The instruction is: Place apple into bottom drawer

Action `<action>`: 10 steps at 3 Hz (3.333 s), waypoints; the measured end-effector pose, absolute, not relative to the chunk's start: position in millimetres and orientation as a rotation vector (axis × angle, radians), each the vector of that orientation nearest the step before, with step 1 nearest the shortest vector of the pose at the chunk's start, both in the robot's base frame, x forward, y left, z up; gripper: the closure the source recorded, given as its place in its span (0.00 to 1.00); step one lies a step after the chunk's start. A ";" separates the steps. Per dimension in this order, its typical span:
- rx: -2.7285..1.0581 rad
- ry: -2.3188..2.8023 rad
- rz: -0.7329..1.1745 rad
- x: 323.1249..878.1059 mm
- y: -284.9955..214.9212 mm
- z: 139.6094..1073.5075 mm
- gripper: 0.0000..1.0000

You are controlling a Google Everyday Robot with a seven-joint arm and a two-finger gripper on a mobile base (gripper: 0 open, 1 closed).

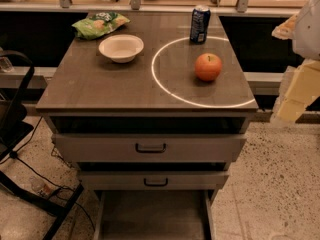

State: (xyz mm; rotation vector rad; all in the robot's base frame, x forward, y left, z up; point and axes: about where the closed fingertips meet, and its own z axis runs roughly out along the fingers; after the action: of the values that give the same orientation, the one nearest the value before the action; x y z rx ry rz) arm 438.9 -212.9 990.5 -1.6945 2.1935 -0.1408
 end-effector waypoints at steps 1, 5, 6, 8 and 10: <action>-1.690 2.192 -0.140 439.5 -212.9 991.2 0.00; -0.955 1.770 0.288 571.1 -247.4 982.0 0.00; -0.887 1.707 0.295 588.0 -244.4 992.0 0.00; -0.892 1.707 0.337 624.8 -229.8 969.2 0.00; -0.912 1.711 0.412 663.5 -206.9 929.8 0.00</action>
Offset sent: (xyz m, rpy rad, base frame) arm 0.0918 -0.0378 0.0163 0.5648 -0.2079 -0.2539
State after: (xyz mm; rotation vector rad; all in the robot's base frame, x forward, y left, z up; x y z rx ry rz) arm 663.5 -206.9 929.8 -0.9125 1.7107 0.4119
